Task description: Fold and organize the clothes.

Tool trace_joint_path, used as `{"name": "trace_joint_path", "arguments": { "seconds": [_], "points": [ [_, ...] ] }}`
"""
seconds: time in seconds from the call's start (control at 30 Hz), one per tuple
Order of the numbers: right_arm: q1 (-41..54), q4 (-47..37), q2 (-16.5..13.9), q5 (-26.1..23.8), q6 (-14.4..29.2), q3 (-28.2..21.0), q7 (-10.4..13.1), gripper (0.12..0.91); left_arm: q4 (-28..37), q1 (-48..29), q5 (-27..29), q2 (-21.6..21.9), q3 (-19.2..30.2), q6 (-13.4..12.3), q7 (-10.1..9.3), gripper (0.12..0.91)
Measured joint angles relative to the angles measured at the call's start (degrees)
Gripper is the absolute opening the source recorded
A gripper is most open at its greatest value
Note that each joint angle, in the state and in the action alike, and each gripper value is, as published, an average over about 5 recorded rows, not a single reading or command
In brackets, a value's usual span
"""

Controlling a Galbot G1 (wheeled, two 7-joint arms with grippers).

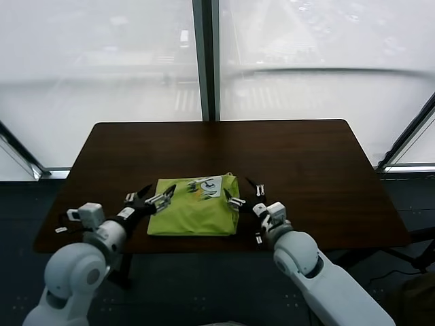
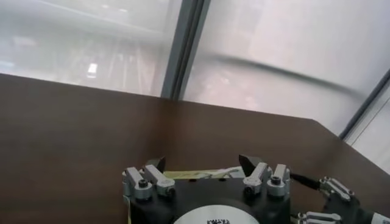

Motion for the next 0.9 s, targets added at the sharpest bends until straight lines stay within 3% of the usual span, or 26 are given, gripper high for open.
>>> {"name": "trace_joint_path", "arguments": {
  "seconds": [0.2, 0.37, 0.57, 0.67, 0.9],
  "points": [
    [-1.86, 2.49, -0.47, 9.48, -0.69, 1.62, -2.3, 0.907, 0.15, 0.33, 0.54, -0.21, -0.01, -0.13, 0.03, 0.907],
    [-2.28, 3.19, -0.28, 15.8, -4.52, 1.17, -0.24, 0.907, 0.21, 1.04, 1.25, -0.38, -0.16, -0.47, 0.11, 0.907],
    [-1.75, 3.07, 0.71, 16.99, -6.26, 0.44, 1.14, 0.887, 0.35, 1.42, 1.75, -0.97, -0.2, -0.56, 0.12, 0.907],
    [-1.48, 2.67, 0.92, 16.98, -6.41, 0.23, 1.15, 0.748, 0.48, 1.56, 1.96, -1.24, -0.18, -0.56, 0.12, 0.907],
    [-1.93, 1.85, 1.1, 15.59, -6.87, 0.67, 1.16, 0.3, 0.7, 1.92, 2.47, -1.95, -0.07, -0.57, 0.28, 0.907]
  ]
}}
